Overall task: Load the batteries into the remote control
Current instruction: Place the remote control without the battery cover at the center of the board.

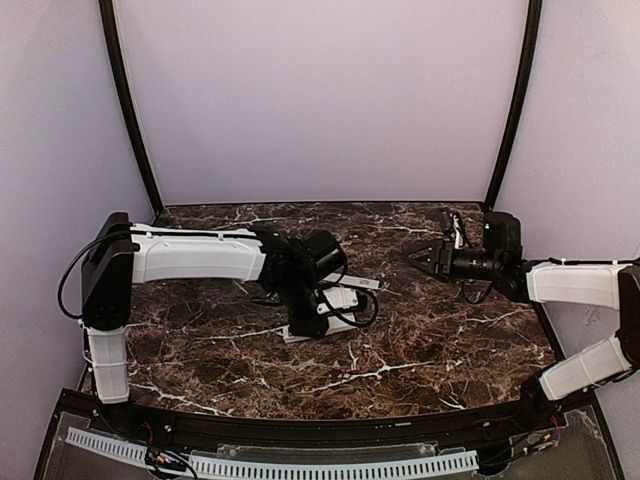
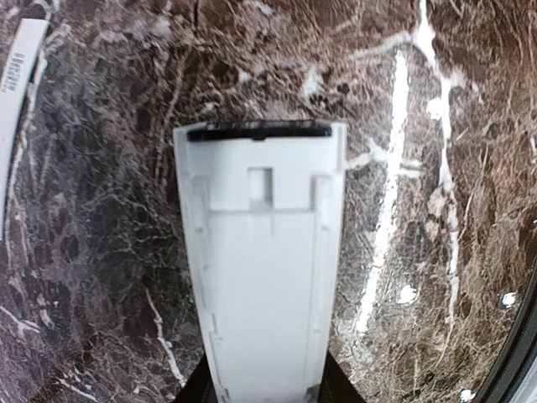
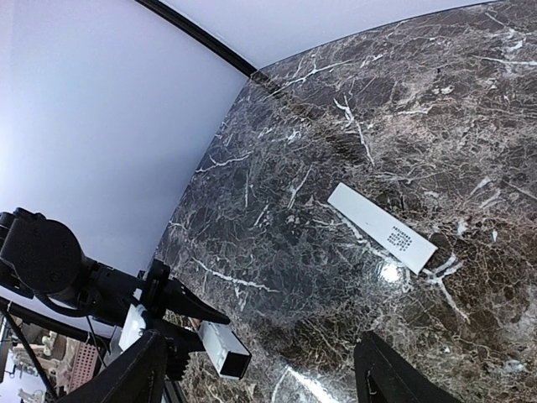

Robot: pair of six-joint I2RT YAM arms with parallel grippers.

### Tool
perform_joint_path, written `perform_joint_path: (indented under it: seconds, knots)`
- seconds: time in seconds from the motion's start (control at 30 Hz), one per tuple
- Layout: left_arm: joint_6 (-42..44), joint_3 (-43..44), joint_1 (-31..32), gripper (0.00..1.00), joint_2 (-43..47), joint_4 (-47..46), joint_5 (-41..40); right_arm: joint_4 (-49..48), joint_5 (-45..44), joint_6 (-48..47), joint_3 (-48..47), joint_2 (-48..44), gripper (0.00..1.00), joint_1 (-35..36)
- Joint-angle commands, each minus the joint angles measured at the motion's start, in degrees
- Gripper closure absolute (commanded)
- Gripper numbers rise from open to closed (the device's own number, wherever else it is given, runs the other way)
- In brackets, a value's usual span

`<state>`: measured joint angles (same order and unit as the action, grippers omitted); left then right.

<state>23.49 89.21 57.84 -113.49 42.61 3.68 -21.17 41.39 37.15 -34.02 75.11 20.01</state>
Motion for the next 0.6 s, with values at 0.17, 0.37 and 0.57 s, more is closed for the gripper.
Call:
perform_joint_path:
  seconds: [0.17,0.37,0.57]
  knots:
    - [4.9,1.5,-0.5,0.85,-4.9,5.0,-0.3,7.2,0.3,-7.5,-3.3,1.1,0.27,-0.3]
    - [5.5,2.1,-0.5,0.82,-6.6,6.1,0.2,7.4,1.0,-7.5,-3.8,3.3,0.29,-0.3]
    - [5.7,2.1,-0.5,0.71,-7.2,6.7,0.4,8.3,1.0,-7.9,-4.6,5.2,0.33,-0.3]
